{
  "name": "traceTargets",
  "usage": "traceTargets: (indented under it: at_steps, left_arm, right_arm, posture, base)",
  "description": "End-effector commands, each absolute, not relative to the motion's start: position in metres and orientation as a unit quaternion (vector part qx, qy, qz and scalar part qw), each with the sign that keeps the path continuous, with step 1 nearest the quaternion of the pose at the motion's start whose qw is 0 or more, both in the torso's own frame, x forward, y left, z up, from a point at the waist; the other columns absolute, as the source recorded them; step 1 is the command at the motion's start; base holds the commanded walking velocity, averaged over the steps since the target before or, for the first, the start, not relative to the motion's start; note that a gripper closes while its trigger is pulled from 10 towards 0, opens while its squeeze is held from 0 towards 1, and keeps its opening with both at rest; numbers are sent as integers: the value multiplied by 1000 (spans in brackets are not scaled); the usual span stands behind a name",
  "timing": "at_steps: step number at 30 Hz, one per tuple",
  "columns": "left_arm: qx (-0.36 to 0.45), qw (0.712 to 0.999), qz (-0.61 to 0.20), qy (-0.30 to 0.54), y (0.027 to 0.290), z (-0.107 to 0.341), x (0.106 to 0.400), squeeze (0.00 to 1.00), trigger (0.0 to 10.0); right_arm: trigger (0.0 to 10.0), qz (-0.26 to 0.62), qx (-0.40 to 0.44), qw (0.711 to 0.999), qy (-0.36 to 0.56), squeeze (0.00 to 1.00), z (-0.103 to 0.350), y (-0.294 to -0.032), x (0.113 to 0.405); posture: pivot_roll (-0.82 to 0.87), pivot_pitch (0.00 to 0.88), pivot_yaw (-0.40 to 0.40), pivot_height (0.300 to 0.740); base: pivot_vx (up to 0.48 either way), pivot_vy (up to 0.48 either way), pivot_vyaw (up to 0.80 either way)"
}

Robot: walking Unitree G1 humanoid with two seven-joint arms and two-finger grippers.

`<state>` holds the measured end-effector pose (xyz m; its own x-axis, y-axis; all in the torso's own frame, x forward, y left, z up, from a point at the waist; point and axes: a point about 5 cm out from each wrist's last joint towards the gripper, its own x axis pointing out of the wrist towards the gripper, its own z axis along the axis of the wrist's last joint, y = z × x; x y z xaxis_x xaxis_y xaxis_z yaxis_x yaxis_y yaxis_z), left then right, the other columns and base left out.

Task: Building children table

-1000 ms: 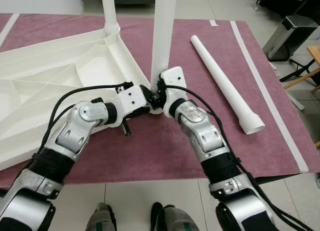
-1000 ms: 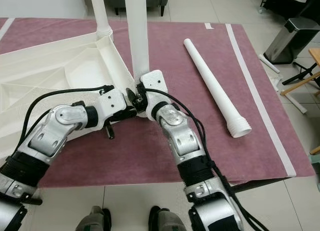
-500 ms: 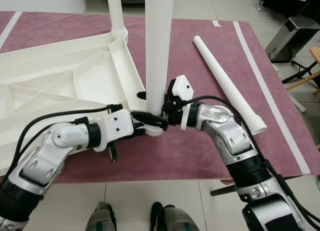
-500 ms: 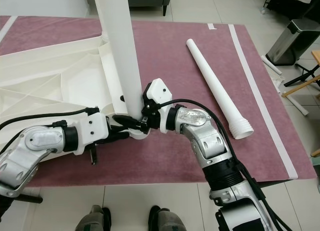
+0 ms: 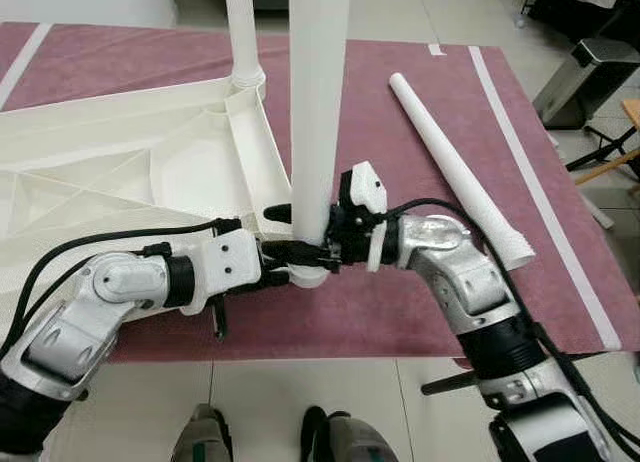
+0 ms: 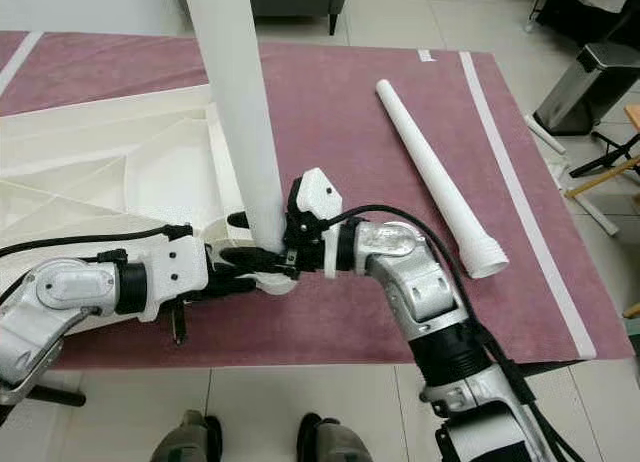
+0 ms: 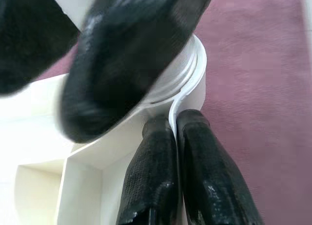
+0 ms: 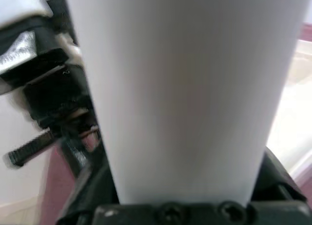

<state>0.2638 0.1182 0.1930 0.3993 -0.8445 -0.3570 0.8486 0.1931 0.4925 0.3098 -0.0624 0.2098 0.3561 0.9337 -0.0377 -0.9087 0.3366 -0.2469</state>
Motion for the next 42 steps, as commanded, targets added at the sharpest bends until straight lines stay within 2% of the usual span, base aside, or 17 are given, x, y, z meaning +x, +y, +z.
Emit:
traceTargets:
  at_steps: [1, 2, 4, 6, 10, 18, 23, 24, 25, 26, 30, 31, 32, 33, 35, 36, 42]
  left_arm:
    - [327, 752, -571, -41, 103, 204, 256, 0, 0]
    - [327, 752, -571, -41, 103, 204, 256, 0, 0]
    - [334, 779, -529, -45, 97, 207, 278, 0, 0]
    - [331, 793, -510, -46, 89, 210, 294, 0, 0]
    - [327, 809, -487, -45, 79, 216, 318, 0, 0]
    - [321, 819, -474, -47, 63, 223, 342, 0, 0]
    - [320, 809, -490, -54, 60, 225, 340, 0, 0]
    - [320, 806, -495, -54, 61, 224, 338, 0, 0]
    - [320, 804, -499, -54, 61, 223, 337, 0, 0]
    - [319, 801, -504, -53, 61, 221, 335, 0, 0]
    - [319, 795, -514, -53, 62, 218, 331, 0, 0]
    - [319, 792, -518, -53, 64, 217, 328, 0, 0]
    - [319, 792, -518, -53, 64, 217, 328, 0, 0]
    - [319, 791, -519, -53, 65, 216, 327, 0, 0]
    - [320, 789, -521, -54, 67, 214, 326, 0, 0]
    - [320, 788, -523, -55, 68, 214, 324, 0, 0]
    - [323, 776, -538, -60, 72, 214, 315, 0, 0]
  right_arm:
    - [0, 488, -148, 860, -12, 0, 198, -69, 324]
    - [0, 488, -148, 860, -12, 0, 198, -69, 324]
    - [0, 377, -153, 913, 18, 0, 189, -73, 341]
    - [0, 288, -142, 946, 41, 0, 182, -77, 351]
    - [0, 197, -120, 972, 54, 0, 178, -78, 360]
    - [0, 119, -119, 984, 52, 0, 175, -69, 364]
    - [118, 122, -109, 986, 39, 0, 178, -62, 363]
    - [3569, 132, -107, 985, 33, 0, 180, -60, 362]
    - [3569, 138, -107, 984, 30, 0, 181, -58, 362]
    - [10000, 150, -106, 983, 23, 0, 182, -56, 360]
    - [10000, 166, -99, 981, 11, 0, 185, -54, 358]
    - [10000, 178, -98, 979, 3, 529, 186, -54, 357]
    - [10000, 178, -98, 979, 3, 529, 186, -54, 357]
    - [10000, 190, -101, 977, -4, 1000, 187, -54, 356]
    - [10000, 214, -103, 971, -14, 1000, 189, -54, 354]
    - [10000, 233, -104, 966, -23, 0, 192, -54, 353]
    - [10000, 294, -113, 948, -46, 0, 199, -58, 346]
  posture:
    - [153, 168, -46, 740]
    - [153, 168, -46, 740]
    - [146, 172, -46, 740]
    - [145, 172, -45, 740]
    - [139, 174, -40, 740]
    - [133, 176, -30, 740]
    - [133, 181, -27, 740]
    - [133, 183, -27, 740]
    - [133, 183, -27, 740]
    - [134, 185, -29, 740]
    - [136, 186, -31, 740]
    - [140, 187, -34, 740]
    - [140, 187, -34, 740]
    - [141, 188, -36, 740]
    - [143, 187, -38, 740]
    - [144, 188, -39, 740]
    - [143, 190, -38, 740]
  base:
    - [0, 0, 0]
    - [0, 0, 0]
    - [0, 0, 0]
    - [0, 0, 0]
    - [0, 0, 0]
    - [0, 0, 0]
    - [0, 0, 0]
    - [0, 0, 0]
    - [0, 0, 0]
    - [0, 0, 0]
    - [0, 0, 0]
    - [0, 0, 0]
    - [0, 0, 0]
    - [0, 0, 0]
    - [0, 0, 0]
    - [0, 0, 0]
    - [0, 0, 0]
